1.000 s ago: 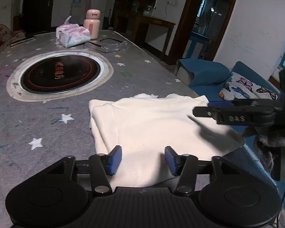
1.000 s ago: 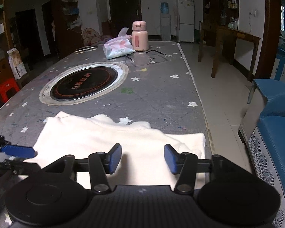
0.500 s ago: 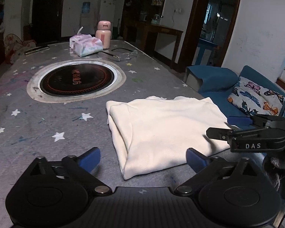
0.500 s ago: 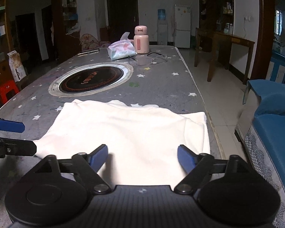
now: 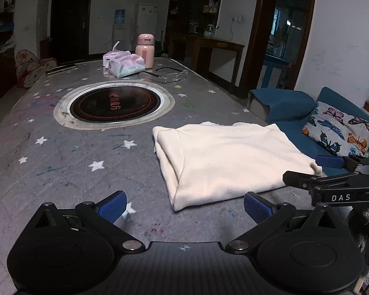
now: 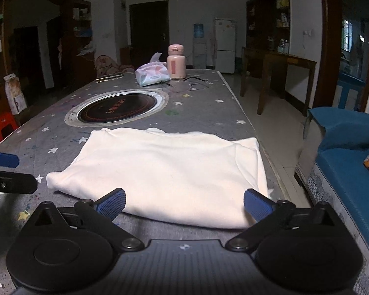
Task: Fold clothes
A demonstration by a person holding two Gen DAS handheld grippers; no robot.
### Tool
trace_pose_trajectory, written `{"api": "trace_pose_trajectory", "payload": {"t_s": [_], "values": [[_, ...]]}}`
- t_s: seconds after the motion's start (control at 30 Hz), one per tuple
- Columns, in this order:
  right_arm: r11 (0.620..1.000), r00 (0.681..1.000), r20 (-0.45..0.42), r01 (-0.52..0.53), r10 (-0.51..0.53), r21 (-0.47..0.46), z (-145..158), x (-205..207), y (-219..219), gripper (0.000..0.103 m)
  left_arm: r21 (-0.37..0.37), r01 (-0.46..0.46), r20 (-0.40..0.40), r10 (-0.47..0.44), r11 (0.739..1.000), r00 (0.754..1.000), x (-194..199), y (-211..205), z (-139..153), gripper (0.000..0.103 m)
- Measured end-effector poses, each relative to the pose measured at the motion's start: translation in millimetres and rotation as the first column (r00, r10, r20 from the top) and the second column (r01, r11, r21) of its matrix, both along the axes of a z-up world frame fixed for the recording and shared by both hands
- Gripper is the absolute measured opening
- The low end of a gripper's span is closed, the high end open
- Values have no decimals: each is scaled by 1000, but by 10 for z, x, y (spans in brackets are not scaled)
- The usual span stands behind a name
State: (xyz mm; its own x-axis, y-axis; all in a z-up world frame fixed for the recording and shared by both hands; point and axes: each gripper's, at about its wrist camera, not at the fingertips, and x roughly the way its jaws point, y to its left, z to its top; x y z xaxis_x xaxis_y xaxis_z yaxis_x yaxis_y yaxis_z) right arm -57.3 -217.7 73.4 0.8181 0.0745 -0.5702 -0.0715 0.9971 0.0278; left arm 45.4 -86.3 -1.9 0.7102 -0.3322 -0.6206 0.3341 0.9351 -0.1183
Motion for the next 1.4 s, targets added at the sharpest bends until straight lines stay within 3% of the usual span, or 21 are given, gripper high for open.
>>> {"api": "trace_pose_trajectory", "payload": {"t_s": [0.5,0.73,1.13,1.4], "values": [[999,999,22,45,-45,3,-66,-257,116,103,20,-41,-37,42,999,998,-189,58,-88,103],[999,997,-61,50,-51,-14,-115,-287,176,103,38,-47,-77,50,998,996,-233,37,-154,103],[998,994,-100,55,-51,31,-187,-403,153,103,121,-84,-110,98,989,989,-316,-50,-194,103],[997,990,-125,67,-62,33,-206,-454,152,103,107,-96,-139,110,990,984,-357,-73,-167,103]]}}
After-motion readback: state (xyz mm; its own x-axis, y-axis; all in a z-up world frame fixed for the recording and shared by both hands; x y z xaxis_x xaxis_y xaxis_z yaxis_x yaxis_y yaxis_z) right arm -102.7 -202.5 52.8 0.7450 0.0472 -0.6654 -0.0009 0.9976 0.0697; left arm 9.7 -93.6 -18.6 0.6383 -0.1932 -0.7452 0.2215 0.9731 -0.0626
